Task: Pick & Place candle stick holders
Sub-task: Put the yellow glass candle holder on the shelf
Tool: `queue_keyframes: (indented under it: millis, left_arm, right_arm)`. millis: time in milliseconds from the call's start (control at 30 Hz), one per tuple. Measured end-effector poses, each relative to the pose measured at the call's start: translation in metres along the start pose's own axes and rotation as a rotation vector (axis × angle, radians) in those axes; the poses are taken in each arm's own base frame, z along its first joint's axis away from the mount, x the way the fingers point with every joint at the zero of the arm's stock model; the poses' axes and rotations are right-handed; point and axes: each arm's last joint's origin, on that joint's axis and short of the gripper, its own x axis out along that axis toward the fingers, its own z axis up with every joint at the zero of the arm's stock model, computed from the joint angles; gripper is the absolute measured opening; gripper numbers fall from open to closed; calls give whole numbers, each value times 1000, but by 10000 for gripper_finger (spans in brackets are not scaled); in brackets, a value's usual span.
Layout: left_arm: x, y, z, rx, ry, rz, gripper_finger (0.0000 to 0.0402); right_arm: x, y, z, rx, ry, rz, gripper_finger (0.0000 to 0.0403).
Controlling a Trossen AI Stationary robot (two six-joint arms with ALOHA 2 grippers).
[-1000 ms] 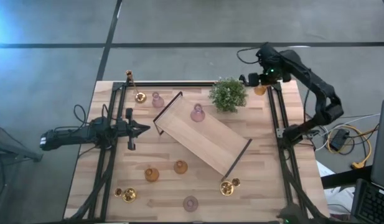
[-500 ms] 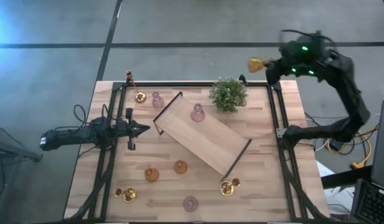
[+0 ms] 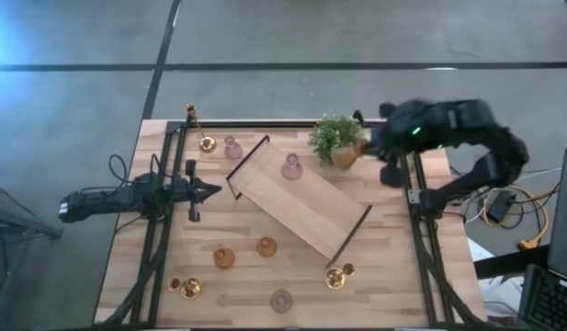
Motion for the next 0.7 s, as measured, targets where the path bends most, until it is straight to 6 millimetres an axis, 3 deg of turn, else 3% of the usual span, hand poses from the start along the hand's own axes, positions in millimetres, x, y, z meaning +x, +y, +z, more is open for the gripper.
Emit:
queue_keyframes:
  millis: [300, 700]
  left_arm:
    - [0, 0, 0, 0, 0, 1, 19]
    - [0, 0, 0, 0, 0, 0, 19]
  right_arm:
    - [49, 34, 30, -138, 144, 49, 19]
    - [83, 44, 60, -220, 181, 111, 19]
